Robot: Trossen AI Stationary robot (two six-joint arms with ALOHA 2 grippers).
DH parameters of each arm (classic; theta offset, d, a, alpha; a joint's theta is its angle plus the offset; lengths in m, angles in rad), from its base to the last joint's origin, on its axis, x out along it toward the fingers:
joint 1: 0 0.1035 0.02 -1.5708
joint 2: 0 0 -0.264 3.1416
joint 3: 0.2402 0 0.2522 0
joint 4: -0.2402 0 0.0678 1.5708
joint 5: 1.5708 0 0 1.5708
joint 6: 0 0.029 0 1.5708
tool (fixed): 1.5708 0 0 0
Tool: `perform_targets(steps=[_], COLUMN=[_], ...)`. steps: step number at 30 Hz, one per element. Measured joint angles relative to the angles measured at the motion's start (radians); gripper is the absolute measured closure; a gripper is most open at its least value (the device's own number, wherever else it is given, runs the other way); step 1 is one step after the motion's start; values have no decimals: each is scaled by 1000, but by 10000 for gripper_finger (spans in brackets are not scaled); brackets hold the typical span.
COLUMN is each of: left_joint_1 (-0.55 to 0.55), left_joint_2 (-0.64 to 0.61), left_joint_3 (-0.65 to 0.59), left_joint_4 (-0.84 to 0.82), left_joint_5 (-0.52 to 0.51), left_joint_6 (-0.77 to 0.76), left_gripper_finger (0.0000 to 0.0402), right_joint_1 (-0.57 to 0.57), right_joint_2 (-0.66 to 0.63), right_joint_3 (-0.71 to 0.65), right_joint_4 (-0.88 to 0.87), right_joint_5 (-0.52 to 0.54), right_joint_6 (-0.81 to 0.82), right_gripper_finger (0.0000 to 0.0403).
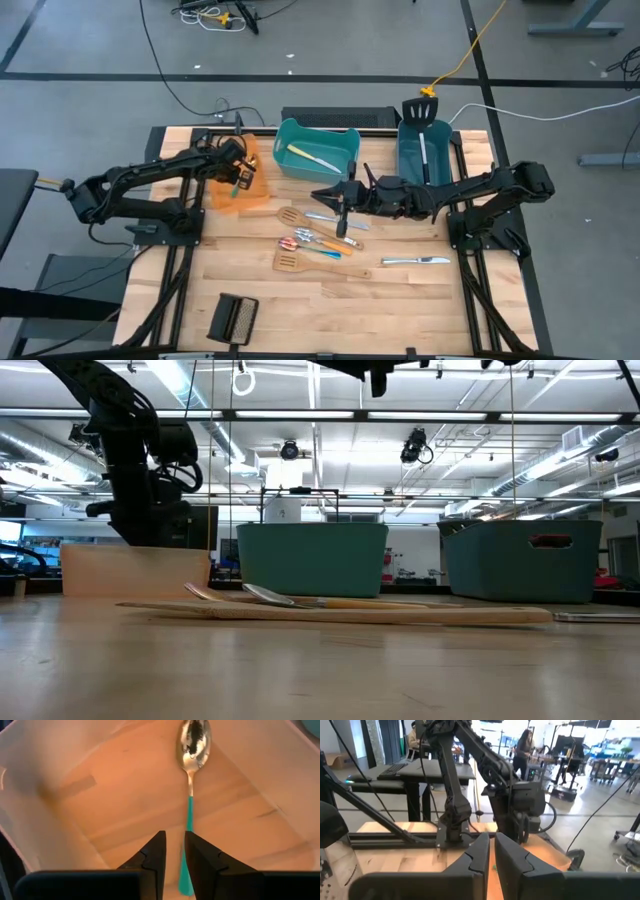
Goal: Pick & Place Kitchen Items
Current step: Put the purple spoon into the orange bin
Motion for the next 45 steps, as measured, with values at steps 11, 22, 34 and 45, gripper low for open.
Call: perform_targets(steps=[11,22,34,45], left_joint_1=[-88,-251,-449,-542], left_joint_2=[-130,-261,-264,-264], left_joint_3=[-1,-1,-1,-1], left_joint_4=[87,176,295,315], left_joint_5=[3,79,101,100], left_joint_6=[107,213,285,285], left_gripper_finger=[326,326,326,326], right_joint_1=[0,0,10,39], right_joint_2=[0,1,65,205], right_joint_3=[0,0,-1,-1], right_joint_4=[-134,-265,-303,-260], right_joint_5=[-3,-3,-67,-103], right_joint_6=[82,185,254,291], right_gripper_finger=[364,364,364,364])
